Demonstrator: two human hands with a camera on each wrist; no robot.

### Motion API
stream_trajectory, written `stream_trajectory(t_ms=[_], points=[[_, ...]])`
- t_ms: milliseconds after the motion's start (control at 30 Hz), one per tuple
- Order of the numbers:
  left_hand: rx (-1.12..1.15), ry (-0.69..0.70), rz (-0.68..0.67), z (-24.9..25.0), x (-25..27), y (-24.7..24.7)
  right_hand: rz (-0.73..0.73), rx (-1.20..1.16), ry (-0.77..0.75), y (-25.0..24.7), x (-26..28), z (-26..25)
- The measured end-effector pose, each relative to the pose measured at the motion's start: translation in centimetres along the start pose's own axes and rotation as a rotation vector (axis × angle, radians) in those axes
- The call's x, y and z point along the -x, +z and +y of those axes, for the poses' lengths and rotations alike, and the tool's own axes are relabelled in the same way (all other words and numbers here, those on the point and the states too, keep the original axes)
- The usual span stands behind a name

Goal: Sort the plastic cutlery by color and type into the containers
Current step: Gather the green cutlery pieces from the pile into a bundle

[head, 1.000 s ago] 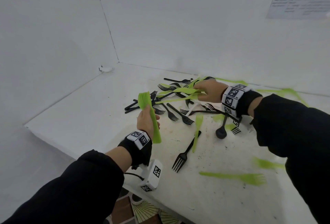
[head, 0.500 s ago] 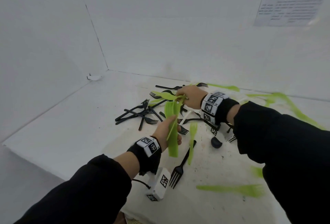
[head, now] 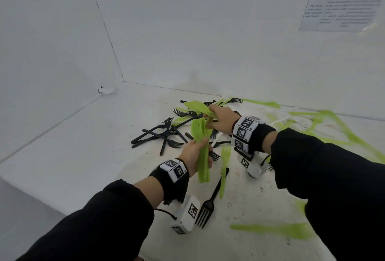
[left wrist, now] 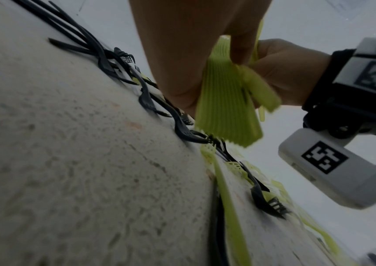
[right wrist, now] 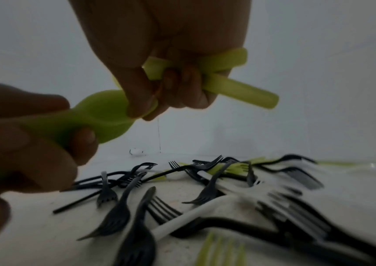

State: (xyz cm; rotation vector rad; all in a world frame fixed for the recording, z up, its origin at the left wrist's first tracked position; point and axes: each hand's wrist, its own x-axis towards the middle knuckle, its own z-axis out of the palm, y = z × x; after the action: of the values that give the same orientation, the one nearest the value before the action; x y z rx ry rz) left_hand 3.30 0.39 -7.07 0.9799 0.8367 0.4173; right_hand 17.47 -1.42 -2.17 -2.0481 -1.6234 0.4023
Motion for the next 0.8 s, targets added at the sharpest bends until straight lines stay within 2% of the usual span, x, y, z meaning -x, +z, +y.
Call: stream_trajectory(t_ms=[100, 200, 267, 400, 467, 633, 733, 800], points=[[0.009, 0.015, -0.013, -0.2, -0.4, -0.1, 0.022, -0.062, 0.075, 1.3, -0.5, -0.2], [0.023, 0.069, -0.007, -0.4, -0.8, -0.2, 0.084, -0.251, 0.219, 2.8, -1.0, -0.3], [0.061, 0.114, 0.036, -0.6, -1.3, -0.3, 0.141, -0.344, 0.314, 3.2, -1.2, 0.0], [0.1, 0.178, 0.178, -0.9, -2.5, -0.5, 0.089, -0.46, 0.436, 3.5, -0.6, -0.1], [0.137, 0.204, 0.202, -0.8, -2.9, -0.7, 0.1, -0.412, 0.417, 3.9, -0.1, -0.3], [0.124, 0.197, 0.175, -0.4, -3.5, -0.7, -0.027, -0.199, 0.329, 5.2, 1.8, -1.0], [0.109, 0.195, 0.173, -0.5, -3.9, -0.8, -0.003, -0.126, 0.299, 5.5, 2.5, -1.5], [0.098, 0.193, 0.169, -0.6, -4.1, -1.1, 0.035, -0.185, 0.281, 5.7, 2.4, -1.5]])
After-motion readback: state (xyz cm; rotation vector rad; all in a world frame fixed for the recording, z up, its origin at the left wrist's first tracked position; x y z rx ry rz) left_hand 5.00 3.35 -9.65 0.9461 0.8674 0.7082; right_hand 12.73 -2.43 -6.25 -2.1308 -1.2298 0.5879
